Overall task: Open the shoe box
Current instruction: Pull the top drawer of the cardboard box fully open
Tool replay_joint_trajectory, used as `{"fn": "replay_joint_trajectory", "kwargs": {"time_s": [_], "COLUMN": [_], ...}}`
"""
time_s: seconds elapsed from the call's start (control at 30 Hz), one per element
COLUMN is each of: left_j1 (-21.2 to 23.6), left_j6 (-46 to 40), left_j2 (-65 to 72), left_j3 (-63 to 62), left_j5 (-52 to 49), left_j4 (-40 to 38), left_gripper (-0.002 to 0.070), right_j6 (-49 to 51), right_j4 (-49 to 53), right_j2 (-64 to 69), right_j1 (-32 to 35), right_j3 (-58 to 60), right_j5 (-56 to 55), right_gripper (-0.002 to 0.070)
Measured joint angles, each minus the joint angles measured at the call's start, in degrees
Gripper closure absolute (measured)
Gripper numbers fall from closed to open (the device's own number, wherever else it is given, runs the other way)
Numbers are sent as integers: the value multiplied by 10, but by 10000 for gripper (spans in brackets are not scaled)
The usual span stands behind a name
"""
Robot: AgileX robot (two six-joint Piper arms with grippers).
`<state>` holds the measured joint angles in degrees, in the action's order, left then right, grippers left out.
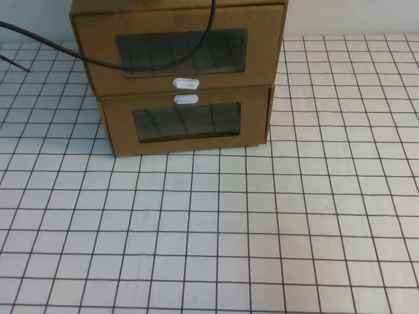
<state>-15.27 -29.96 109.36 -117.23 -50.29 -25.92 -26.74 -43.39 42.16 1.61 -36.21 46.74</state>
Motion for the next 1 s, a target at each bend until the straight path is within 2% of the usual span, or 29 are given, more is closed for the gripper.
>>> {"fn": "replay_joint_trajectory", "kwargs": {"time_s": [0.17, 0.37, 0.53, 0.7, 0.83, 1.0], "left_j1": [0, 0, 0, 0, 0, 0], "left_j6": [2, 6, 15, 17, 18, 22], "left_j2": [0, 0, 0, 0, 0, 0], "left_j3": [0, 0, 0, 0, 0, -1], "left_j5": [0, -1, -1, -2, -2, -6], "left_j4": [1, 1, 1, 1, 1, 1], "left_gripper": [677, 677, 677, 677, 677, 677], "right_j6": [-59, -31, 77, 175, 206, 250], "right_j4": [-48, 2, 163, 398, 564, 725], "right_j2": [126, 258, 377, 485, 537, 564], "right_j1": [-30, -174, -342, -479, -529, -536], "right_j3": [-82, -201, -312, -403, -431, -432], "right_j5": [-1, -41, -58, -58, -67, -112], "right_gripper": [689, 689, 689, 689, 689, 652]}}
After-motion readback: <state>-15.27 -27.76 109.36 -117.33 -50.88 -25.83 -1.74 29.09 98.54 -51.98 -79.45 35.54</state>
